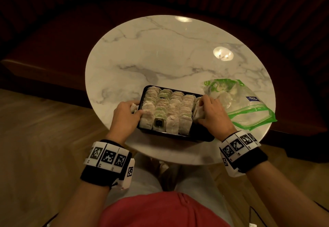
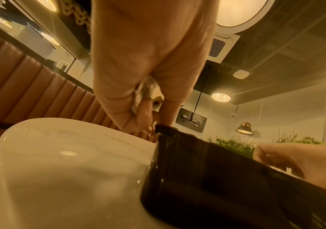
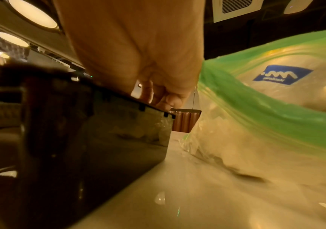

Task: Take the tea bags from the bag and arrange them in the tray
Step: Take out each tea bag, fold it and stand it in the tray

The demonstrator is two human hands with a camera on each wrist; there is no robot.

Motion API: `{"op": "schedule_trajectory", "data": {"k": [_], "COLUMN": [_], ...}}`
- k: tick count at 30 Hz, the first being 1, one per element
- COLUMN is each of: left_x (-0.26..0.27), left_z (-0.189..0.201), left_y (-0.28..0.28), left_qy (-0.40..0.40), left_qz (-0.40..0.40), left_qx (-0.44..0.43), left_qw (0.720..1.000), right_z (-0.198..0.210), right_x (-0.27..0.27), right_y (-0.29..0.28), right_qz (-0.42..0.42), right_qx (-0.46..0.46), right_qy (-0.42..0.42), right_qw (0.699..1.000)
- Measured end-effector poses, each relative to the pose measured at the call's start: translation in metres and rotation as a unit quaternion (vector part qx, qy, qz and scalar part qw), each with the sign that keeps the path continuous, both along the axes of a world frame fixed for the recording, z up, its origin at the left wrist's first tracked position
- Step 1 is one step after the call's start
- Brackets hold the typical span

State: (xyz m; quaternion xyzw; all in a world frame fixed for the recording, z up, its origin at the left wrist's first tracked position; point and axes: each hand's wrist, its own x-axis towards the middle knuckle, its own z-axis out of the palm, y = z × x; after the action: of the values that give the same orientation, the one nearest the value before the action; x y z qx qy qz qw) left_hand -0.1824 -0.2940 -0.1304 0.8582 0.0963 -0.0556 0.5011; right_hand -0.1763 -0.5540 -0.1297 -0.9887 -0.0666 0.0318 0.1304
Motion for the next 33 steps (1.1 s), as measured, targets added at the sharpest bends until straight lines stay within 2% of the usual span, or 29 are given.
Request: {"op": "schedule_trajectory", "data": {"k": [3,6,8,10,12,14,16,23,25,29,33], "left_x": [0.003,0.006,0.008,0.007,0.004,-0.001,-0.007,-0.018,-0.019,-0.017,-0.014], "left_z": [-0.002,0.005,0.015,0.028,0.039,0.047,0.05,0.047,0.05,0.047,0.041], "left_y": [0.004,0.007,0.004,-0.006,-0.019,-0.03,-0.038,-0.05,-0.051,-0.049,-0.047], "left_qy": [0.002,-0.025,-0.037,-0.011,0.047,0.107,0.146,0.191,0.192,0.142,0.067], "left_qz": [0.018,0.029,0.032,0.035,0.021,0.002,-0.019,-0.124,-0.147,-0.133,-0.086], "left_qx": [0.025,0.013,-0.052,-0.169,-0.305,-0.423,-0.478,-0.491,-0.484,-0.465,-0.44], "left_qw": [1.0,0.999,0.997,0.985,0.951,0.9,0.866,0.841,0.841,0.864,0.892], "right_z": [0.002,0.013,0.024,0.036,0.047,0.055,0.058,0.053,0.053,0.056,0.058], "right_x": [-0.002,-0.005,-0.008,-0.012,-0.018,-0.024,-0.028,-0.03,-0.031,-0.031,-0.032], "right_y": [-0.005,-0.011,-0.011,-0.004,0.008,0.022,0.034,0.052,0.051,0.043,0.04], "right_qz": [-0.031,-0.041,-0.046,-0.044,-0.032,-0.016,-0.009,-0.011,-0.02,-0.055,-0.069], "right_qx": [0.119,0.16,0.182,0.209,0.255,0.302,0.33,0.396,0.412,0.442,0.479], "right_qy": [-0.013,-0.07,-0.111,-0.136,-0.132,-0.099,-0.067,0.024,0.027,-0.005,0.017], "right_qw": [0.992,0.984,0.976,0.967,0.957,0.948,0.942,0.918,0.91,0.895,0.875]}}
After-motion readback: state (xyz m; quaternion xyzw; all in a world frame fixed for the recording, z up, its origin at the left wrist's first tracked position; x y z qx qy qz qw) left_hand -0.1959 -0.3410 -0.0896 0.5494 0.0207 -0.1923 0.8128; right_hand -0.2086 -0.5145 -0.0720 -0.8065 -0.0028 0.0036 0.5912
